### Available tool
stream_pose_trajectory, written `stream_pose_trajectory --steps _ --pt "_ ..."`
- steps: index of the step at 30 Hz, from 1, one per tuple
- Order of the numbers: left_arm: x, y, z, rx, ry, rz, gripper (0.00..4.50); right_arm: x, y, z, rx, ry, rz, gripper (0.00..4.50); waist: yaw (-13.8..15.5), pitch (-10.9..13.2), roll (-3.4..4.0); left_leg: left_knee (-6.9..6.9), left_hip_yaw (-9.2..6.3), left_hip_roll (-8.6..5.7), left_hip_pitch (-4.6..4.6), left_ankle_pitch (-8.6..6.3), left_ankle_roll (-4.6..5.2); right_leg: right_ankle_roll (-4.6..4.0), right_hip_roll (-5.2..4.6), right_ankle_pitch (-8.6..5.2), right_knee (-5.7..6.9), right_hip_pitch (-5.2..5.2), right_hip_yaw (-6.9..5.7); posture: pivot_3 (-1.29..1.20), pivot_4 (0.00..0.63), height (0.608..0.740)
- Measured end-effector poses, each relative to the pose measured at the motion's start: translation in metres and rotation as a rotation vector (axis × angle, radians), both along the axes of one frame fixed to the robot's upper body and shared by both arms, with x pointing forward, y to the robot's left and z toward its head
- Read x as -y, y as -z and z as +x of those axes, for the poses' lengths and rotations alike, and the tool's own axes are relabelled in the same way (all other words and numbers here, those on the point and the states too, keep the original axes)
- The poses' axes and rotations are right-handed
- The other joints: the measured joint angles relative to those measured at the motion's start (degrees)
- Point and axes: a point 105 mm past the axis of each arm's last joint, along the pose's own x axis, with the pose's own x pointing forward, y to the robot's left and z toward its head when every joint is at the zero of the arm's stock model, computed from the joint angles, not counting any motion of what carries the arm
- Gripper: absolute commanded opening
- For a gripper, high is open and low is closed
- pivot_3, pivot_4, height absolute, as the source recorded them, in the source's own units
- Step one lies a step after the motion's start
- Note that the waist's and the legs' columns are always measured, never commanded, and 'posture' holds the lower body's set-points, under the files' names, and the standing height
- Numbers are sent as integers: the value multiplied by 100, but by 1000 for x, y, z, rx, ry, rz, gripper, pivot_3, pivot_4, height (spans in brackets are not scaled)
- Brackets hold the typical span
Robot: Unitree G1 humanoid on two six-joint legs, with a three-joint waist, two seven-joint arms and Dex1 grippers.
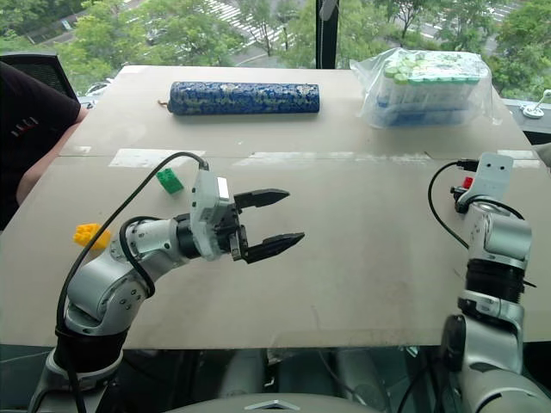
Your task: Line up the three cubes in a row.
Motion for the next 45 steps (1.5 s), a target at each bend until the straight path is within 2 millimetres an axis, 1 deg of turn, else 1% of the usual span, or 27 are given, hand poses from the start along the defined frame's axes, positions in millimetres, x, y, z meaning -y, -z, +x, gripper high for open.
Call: stream_pose_trajectory --steps 2,4,5,7,8,10,12,16,18,24,32,39,42,45 --pt "-6 4 -5 -29 22 6 4500 -47 -6 -7 41 -371 -5 1269 -43 4 7 -9 -9 0 11 0 0 0 10 0 1 0 13 0 150 740" --pt "-16 9 -11 -58 37 28 4500 -102 -13 -24 39 -776 -31 1269 -70 16 25 -14 -21 0 19 0 0 -1 18 0 3 0 18 0 150 740" --pt "-18 10 -12 -62 36 36 4500 -113 -15 -29 44 -860 -42 1269 -66 16 26 -14 -24 0 19 0 0 -1 17 0 3 0 15 0 150 740" --pt "-30 16 -16 -88 26 78 4500 -141 -18 -40 36 -1105 -119 1269 -62 17 26 -10 -27 0 18 0 1 -2 16 0 2 1 11 0 150 740" --pt "-36 19 -18 -101 16 95 4500 -152 -17 -43 27 -1202 -152 1269 -57 17 25 -7 -25 0 18 -1 1 -3 13 -1 2 1 10 0 150 740" --pt "-45 23 -21 -115 3 119 4500 -169 -10 -47 -4 -1343 -198 1269 -30 18 24 0 -22 -2 15 -1 1 -2 10 -1 1 1 10 0 150 740" --pt "-52 27 -25 -133 -5 144 4500 -180 -2 -50 -42 -1435 -219 1269 0 21 20 6 -22 -4 13 -1 1 -3 5 -1 1 1 9 0 150 740" --pt "-61 29 -27 -140 -42 150 4500 -190 6 -46 -78 -1539 -286 1269 34 23 16 11 -19 -9 10 -1 1 -3 -2 -1 1 2 9 0 150 740" --pt "-64 28 -31 -134 -54 165 4500 -190 8 -39 -83 -1558 -329 1269 22 25 14 11 -19 -9 10 -1 1 -3 -2 -1 1 1 10 0 150 740" --pt "-69 26 -37 -132 -71 170 4500 -196 8 -31 -101 -1628 -373 1269 1 26 16 8 -22 -5 11 -1 1 -5 3 -1 4 0 7 0 150 740" --pt "-74 28 -41 -145 -98 171 4500 -197 11 -30 -128 -1696 -402 1269 0 26 17 8 -19 -5 11 -1 1 -5 0 -1 3 0 7 0 150 740" --pt "-75 30 -42 -153 -109 171 4500 -197 11 -29 -143 -1724 -418 1269 -1 27 17 8 -19 -5 11 -1 1 -6 0 -1 4 0 7 0 150 740" --pt "-76 30 -42 -151 -113 172 4500 -200 13 -30 -143 -1738 -411 1269 -1 27 17 8 -19 -5 12 -1 1 -6 1 -1 4 0 7 0 150 740" --pt "-76 29 -40 -147 -122 174 4500 -198 16 -29 -163 -1742 -413 1269 -1 27 17 8 -18 -5 12 -1 1 -6 0 -1 4 0 8 0 150 740"
